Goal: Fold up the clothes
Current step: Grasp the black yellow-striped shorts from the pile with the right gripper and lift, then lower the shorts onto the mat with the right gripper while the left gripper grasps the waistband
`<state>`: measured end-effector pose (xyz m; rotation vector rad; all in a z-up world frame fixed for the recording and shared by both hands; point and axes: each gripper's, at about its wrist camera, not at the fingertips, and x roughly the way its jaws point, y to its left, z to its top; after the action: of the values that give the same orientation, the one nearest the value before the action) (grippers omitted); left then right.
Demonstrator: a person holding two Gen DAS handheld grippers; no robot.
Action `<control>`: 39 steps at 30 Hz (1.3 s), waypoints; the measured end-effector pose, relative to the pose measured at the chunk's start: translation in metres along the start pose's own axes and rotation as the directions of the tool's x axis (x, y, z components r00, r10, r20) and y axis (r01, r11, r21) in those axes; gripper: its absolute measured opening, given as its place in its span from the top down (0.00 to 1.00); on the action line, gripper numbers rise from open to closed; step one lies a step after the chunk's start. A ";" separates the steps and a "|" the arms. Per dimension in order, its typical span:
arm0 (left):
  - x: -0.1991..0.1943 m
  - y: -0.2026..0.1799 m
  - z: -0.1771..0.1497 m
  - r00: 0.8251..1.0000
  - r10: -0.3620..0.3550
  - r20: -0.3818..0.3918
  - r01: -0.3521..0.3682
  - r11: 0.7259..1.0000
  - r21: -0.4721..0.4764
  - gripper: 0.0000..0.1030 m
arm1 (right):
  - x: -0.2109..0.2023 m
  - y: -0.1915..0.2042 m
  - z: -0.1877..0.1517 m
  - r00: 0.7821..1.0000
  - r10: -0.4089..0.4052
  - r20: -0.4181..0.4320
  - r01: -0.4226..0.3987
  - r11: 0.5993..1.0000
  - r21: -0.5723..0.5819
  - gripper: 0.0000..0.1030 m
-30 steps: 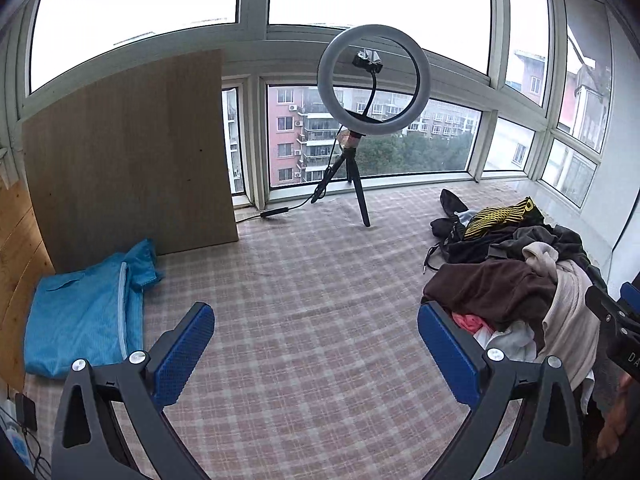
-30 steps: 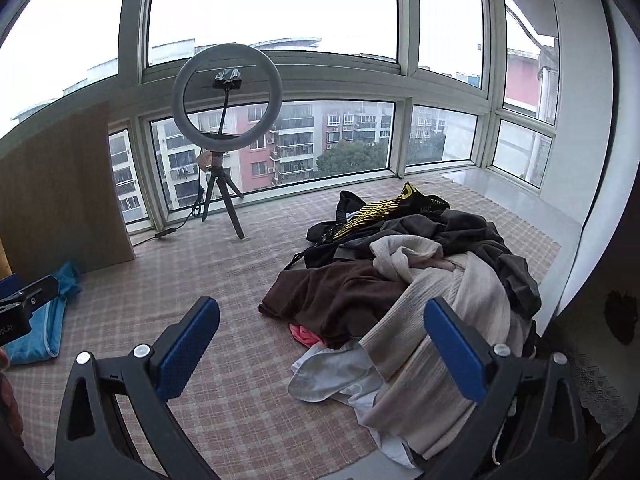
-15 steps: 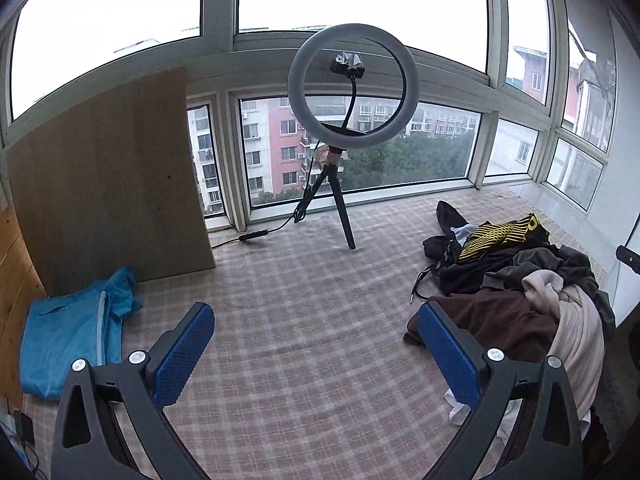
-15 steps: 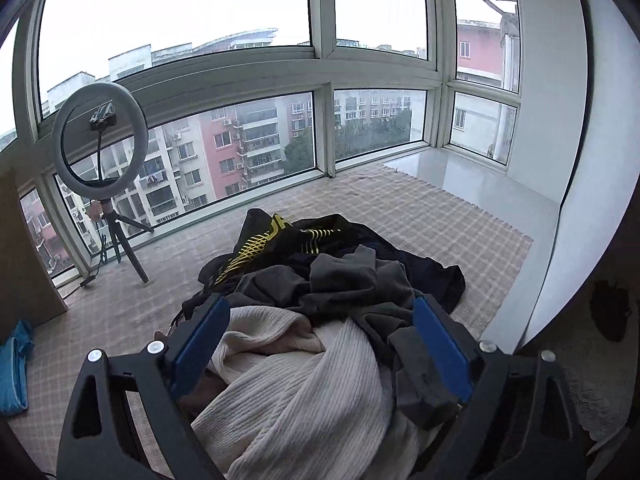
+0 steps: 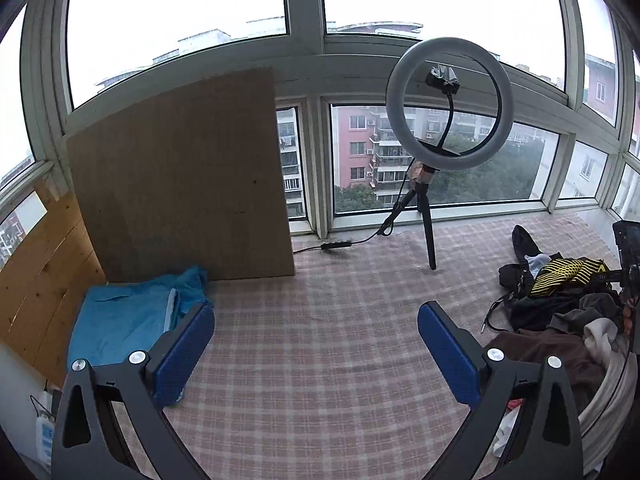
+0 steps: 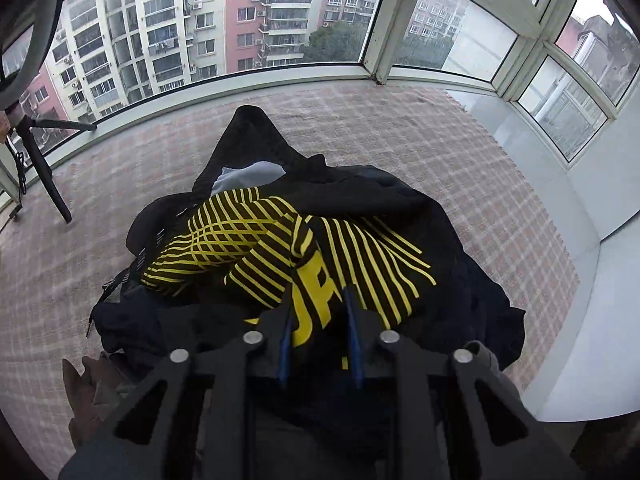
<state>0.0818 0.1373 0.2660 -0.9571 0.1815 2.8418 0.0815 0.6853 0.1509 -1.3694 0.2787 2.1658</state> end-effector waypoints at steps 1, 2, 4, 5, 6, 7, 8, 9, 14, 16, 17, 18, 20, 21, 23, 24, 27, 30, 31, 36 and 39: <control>0.000 0.010 0.001 1.000 0.025 0.000 -0.025 1.000 -0.003 0.01 | -0.005 -0.007 -0.001 0.999 0.044 0.026 -0.045 0.998 0.037 0.92; 0.001 0.020 0.001 0.999 0.043 0.000 -0.043 0.999 -0.006 0.01 | -0.013 -0.010 -0.001 0.996 0.061 0.064 -0.064 0.997 0.050 0.94; 0.001 0.039 0.002 0.997 0.072 0.001 -0.072 0.997 -0.014 0.01 | -0.039 -0.014 -0.001 0.986 0.079 0.148 -0.090 0.993 0.070 0.94; 0.001 0.048 0.002 0.997 0.078 0.003 -0.078 0.997 -0.015 0.01 | -0.055 -0.013 0.000 0.978 0.082 0.194 -0.099 0.992 0.078 0.95; 0.000 0.055 0.002 0.997 0.080 0.006 -0.080 0.997 -0.016 0.01 | -0.072 -0.013 0.001 0.967 0.086 0.238 -0.109 0.990 0.085 0.95; -0.001 0.062 0.002 0.997 0.080 0.009 -0.080 0.997 -0.017 0.01 | -0.095 -0.009 0.006 0.955 0.105 0.279 -0.133 0.987 0.084 0.95; -0.002 0.069 0.001 0.997 0.078 0.014 -0.078 0.997 -0.015 0.01 | -0.117 -0.001 0.010 0.941 0.122 0.317 -0.152 0.986 0.071 0.95; -0.004 0.075 0.001 0.997 0.074 0.022 -0.074 0.997 -0.012 0.01 | -0.139 0.007 0.015 0.925 0.140 0.353 -0.171 0.984 0.056 0.95; -0.012 0.107 0.004 0.996 0.061 0.070 -0.060 0.998 -0.013 0.01 | -0.246 0.097 0.020 0.836 0.270 0.477 -0.245 0.963 -0.115 0.95; -0.014 0.122 0.005 0.995 0.060 0.082 -0.058 0.998 -0.031 0.01 | -0.282 0.142 0.021 0.799 0.343 0.494 -0.279 0.939 -0.200 0.96; -0.014 0.131 0.005 0.994 0.062 0.086 -0.058 0.997 -0.044 0.01 | -0.301 0.165 0.021 0.779 0.379 0.500 -0.294 0.924 -0.242 0.96; -0.015 0.140 0.005 0.994 0.067 0.091 -0.062 0.996 -0.058 0.01 | -0.317 0.188 0.018 0.759 0.421 0.498 -0.314 0.905 -0.287 0.96; -0.016 0.158 0.003 0.992 0.078 0.100 -0.069 0.994 -0.088 0.01 | -0.349 0.228 0.010 0.710 0.503 0.493 -0.354 0.860 -0.367 0.96; -0.017 0.169 0.003 0.991 0.086 0.105 -0.075 0.992 -0.103 0.01 | -0.365 0.244 0.005 0.682 0.543 0.490 -0.375 0.835 -0.403 0.96; -0.020 0.188 0.001 0.987 0.116 0.113 -0.101 0.986 -0.133 0.01 | -0.394 0.266 -0.006 0.625 0.611 0.485 -0.411 0.787 -0.460 0.97; -0.021 0.198 0.000 0.984 0.135 0.117 -0.117 0.982 -0.147 0.01 | -0.405 0.272 -0.011 0.600 0.641 0.478 -0.426 0.762 -0.487 0.97; -0.026 0.221 -0.006 0.977 0.177 0.116 -0.156 0.973 -0.168 0.01 | -0.421 0.274 -0.032 0.555 0.693 0.461 -0.447 0.715 -0.537 0.97; -0.024 0.232 -0.014 0.975 0.202 0.096 -0.184 0.968 -0.169 0.01 | -0.397 0.260 -0.051 0.569 0.706 0.421 -0.472 0.700 -0.536 0.97; -0.023 0.235 -0.017 0.975 0.206 0.089 -0.189 0.968 -0.167 0.01 | -0.376 0.254 -0.057 0.604 0.692 0.395 -0.475 0.711 -0.519 0.97; -0.006 0.225 -0.042 0.983 0.182 0.024 -0.179 0.980 -0.089 0.01 | -0.223 0.238 -0.104 0.922 0.320 0.216 -0.192 0.866 -0.463 0.78; 0.018 0.210 -0.062 0.985 0.163 -0.054 -0.164 0.986 -0.030 0.01 | -0.158 0.236 -0.132 0.971 0.212 0.112 -0.143 0.886 -0.442 0.78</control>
<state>0.0691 -0.0778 0.2209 -1.0692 0.2273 2.9795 0.1027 0.3768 0.2027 -1.4329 -0.1569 2.5846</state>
